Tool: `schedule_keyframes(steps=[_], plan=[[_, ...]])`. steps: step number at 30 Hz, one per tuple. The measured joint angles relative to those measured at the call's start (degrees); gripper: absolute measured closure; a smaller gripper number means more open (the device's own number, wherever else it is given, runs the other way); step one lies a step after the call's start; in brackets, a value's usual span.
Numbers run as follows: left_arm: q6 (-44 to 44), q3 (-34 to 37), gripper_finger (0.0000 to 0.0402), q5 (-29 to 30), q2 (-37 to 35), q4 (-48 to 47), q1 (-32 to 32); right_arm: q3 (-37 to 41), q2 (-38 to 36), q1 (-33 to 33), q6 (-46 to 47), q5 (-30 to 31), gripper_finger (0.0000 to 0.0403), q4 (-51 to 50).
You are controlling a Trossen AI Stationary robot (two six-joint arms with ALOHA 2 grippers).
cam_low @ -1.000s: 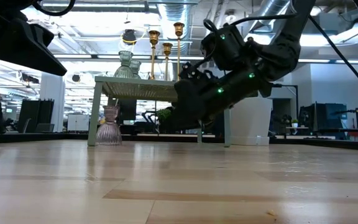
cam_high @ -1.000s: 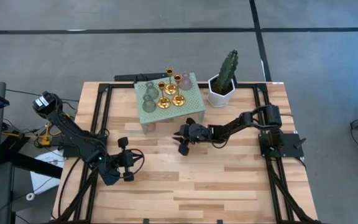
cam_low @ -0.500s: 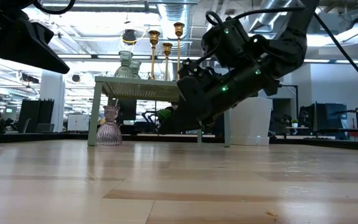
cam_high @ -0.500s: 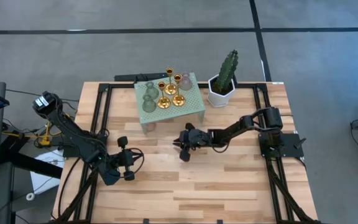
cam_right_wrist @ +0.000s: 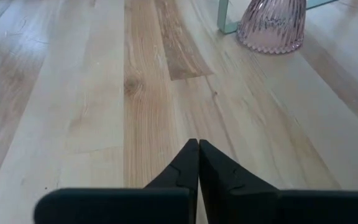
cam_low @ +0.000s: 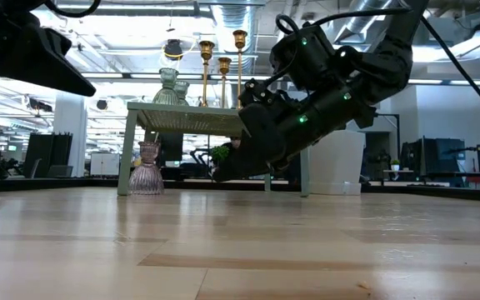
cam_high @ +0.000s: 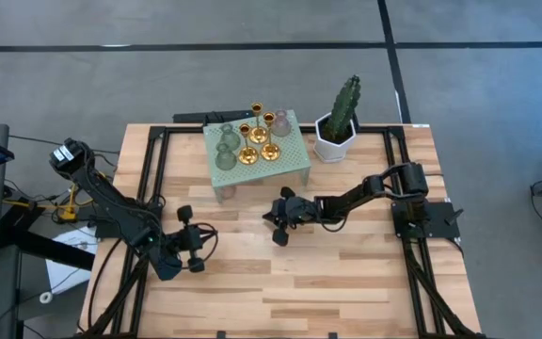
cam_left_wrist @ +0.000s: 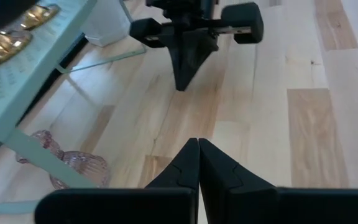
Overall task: Pick & Place candle stick holders
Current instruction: Put the pink glass candle holder on the shelf
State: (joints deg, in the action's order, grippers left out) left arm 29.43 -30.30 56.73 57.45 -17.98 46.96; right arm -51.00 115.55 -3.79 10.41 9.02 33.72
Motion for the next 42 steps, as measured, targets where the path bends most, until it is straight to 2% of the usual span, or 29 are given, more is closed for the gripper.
schedule_keyframes(steps=[7, 11, 17, 19, 22, 26, 29, 31, 36, 42], plan=[[0.0, 0.0, 0.04, 2.4, 0.0, -0.1, 0.0, 0.0, 0.0, -1.0, -0.3, 0.0, 0.0402, -0.1], [0.8, 2.4, 0.04, 2.7, 0.0, -0.1, 0.0, 0.0, 0.0, -1.2, -0.3, 0.1, 0.0402, 0.0], [12.0, 9.4, 0.04, 4.2, 0.0, -0.1, 0.0, 0.0, 0.0, -2.6, -0.3, 1.8, 0.0403, 7.6], [14.0, 10.8, 0.04, 4.5, 0.0, -0.1, 0.0, 0.0, 0.0, -3.8, -0.3, 3.8, 0.0403, 10.5], [14.6, 12.0, 0.04, 5.4, -0.1, 0.0, 0.0, 0.0, -0.1, -5.8, -1.3, 11.3, 0.0403, 12.0], [14.6, 13.2, 0.04, 15.2, -0.1, 0.0, 0.0, 0.0, -0.1, -7.7, -1.4, 18.9, 0.0403, 11.4], [14.7, 14.9, 0.04, 23.2, -0.1, 0.0, -0.3, 0.0, -0.1, -8.4, -1.4, 20.1, 0.0403, 11.1], [16.4, 16.5, 0.04, 25.5, -0.1, 0.0, -1.4, 0.0, -0.1, -8.6, -1.4, 20.2, 0.0403, 11.1], [25.5, 20.6, 0.04, 24.7, -0.1, 0.0, -7.0, 0.0, -0.1, -8.6, -1.4, 20.2, 0.0403, 11.3], [28.6, 24.0, 0.04, 22.7, -0.1, 0.2, -11.5, 0.0, -0.1, -8.6, -1.9, 20.1, 0.0403, 11.3]])
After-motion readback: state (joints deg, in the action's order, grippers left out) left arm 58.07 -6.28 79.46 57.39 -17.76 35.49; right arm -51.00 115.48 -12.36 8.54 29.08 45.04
